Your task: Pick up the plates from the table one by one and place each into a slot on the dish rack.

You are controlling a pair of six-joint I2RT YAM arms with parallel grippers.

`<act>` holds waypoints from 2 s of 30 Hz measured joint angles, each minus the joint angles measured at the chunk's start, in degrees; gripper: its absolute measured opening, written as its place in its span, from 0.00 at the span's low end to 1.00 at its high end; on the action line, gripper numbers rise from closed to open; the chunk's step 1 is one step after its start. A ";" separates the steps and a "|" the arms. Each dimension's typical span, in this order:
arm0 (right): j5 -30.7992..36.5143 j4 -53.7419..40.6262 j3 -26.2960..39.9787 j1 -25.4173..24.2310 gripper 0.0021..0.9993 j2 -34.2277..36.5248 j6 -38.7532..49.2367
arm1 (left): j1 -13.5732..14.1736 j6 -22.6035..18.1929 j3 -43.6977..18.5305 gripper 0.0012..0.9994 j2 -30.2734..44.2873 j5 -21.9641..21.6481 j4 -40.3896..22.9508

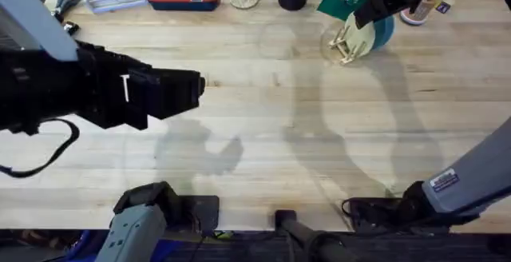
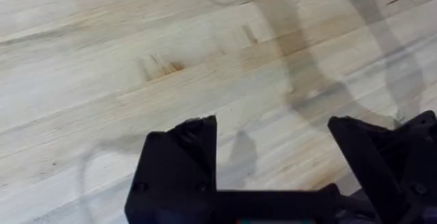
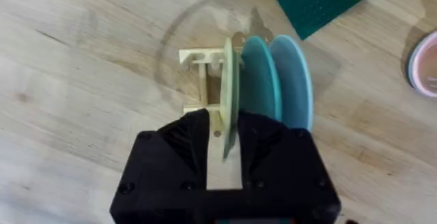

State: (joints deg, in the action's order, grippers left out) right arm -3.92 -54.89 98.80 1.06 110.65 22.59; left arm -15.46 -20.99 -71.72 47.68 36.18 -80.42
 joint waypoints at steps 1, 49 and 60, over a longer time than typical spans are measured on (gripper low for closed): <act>0.00 0.00 0.00 0.00 0.26 -0.02 -0.02 | 0.00 -0.01 0.00 0.99 0.00 0.00 0.00; 0.00 -30.08 0.04 0.00 0.99 -35.22 -1.33 | 0.00 -0.02 0.00 0.99 0.00 0.00 0.00; 0.02 -32.61 0.04 0.00 0.99 -43.52 -3.04 | 0.00 -0.02 0.00 0.99 0.00 0.00 0.00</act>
State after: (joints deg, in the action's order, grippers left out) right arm -3.90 -87.50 98.85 1.06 67.13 19.55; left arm -15.46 -21.02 -71.72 47.68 36.18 -80.42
